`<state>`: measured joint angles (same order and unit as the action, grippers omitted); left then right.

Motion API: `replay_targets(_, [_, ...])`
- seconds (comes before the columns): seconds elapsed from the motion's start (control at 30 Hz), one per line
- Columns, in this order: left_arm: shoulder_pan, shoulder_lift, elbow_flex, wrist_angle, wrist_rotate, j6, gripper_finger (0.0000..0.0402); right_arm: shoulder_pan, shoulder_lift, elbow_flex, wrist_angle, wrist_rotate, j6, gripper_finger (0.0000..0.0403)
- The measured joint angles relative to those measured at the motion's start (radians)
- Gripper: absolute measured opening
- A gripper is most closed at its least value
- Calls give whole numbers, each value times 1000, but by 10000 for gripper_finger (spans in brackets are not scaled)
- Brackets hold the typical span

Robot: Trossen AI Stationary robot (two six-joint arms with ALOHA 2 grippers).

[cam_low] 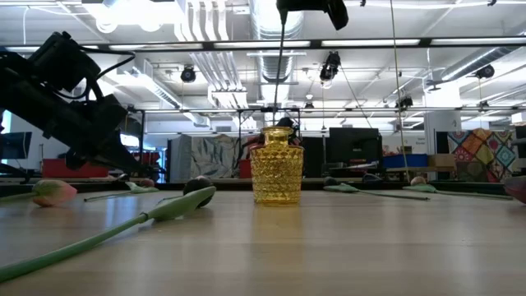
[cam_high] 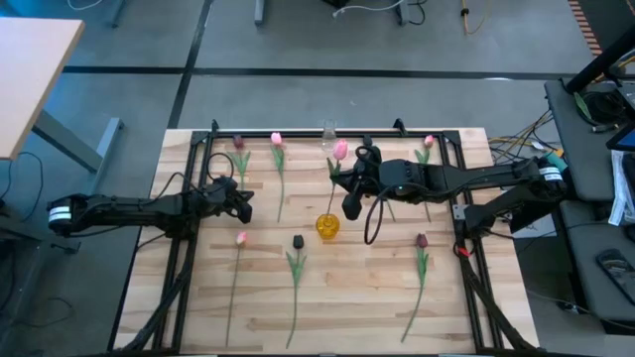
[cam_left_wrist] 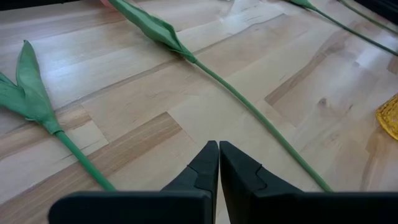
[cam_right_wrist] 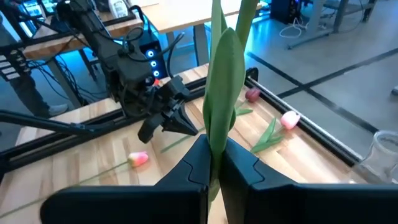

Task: Sort flowers into vase by color
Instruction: Put the tulip into the yellow vase

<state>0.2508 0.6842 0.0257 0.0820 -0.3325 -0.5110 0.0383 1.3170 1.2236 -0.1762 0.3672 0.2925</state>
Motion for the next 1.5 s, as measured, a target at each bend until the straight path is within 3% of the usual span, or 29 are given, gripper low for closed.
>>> replay_targets(0.43, [0, 22, 0, 0, -23, 0, 0, 1, -2, 0, -34, -2, 24, 12])
replay_targets(1.07, [0, 27, 0, 44, -25, -6, 0, -1, 165, -4, -96, -87, 63, 16])
replay_targets(1.27, [0, 27, 0, 81, -9, -22, 0, -15, 172, -4, -112, -131, 121, 67])
replay_targets(1.5, [0, 27, 0, 120, 113, -16, 0, -20, 166, 33, -176, -135, 153, 132])
